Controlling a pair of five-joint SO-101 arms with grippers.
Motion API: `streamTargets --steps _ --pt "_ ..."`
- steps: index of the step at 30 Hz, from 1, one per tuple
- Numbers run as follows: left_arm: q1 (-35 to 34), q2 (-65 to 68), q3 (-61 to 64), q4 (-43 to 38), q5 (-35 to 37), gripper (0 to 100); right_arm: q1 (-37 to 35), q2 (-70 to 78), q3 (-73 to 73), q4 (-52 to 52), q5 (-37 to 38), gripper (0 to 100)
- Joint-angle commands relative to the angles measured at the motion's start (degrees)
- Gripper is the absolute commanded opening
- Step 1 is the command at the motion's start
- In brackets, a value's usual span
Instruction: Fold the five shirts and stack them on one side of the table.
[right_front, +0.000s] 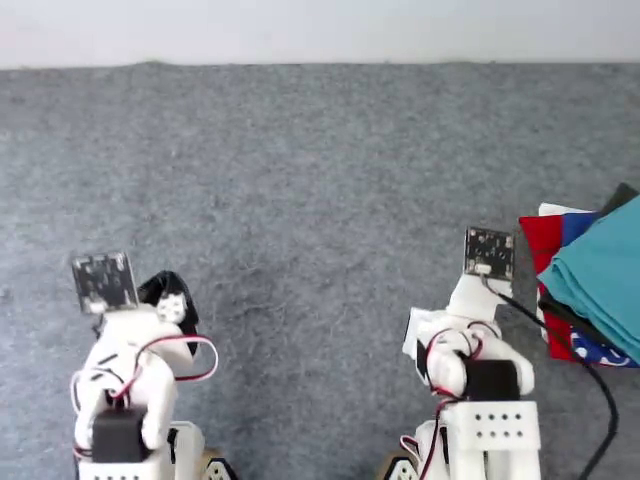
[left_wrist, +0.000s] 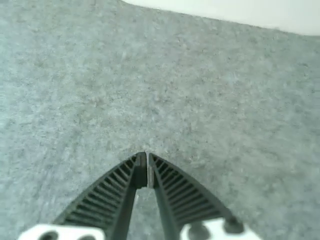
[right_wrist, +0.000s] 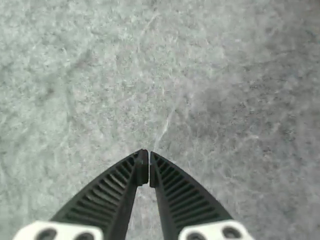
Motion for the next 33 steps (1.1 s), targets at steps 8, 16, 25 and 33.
streamTargets --steps 8,16,25,33 --pt "2.9 -4.1 10.5 -2.3 -0.7 1 -6.6 -16.9 15.2 -1.8 9.1 1.1" --pt "2.9 -4.1 14.5 -2.1 -0.7 1 -7.1 -31.9 23.2 5.8 11.1 0.9" --pt "2.8 -4.0 14.5 1.7 -0.8 1 0.0 -31.3 23.2 7.4 5.7 0.9" --pt "2.6 -4.1 14.5 8.5 -0.6 1 16.6 -31.3 23.2 7.6 -2.3 0.9"
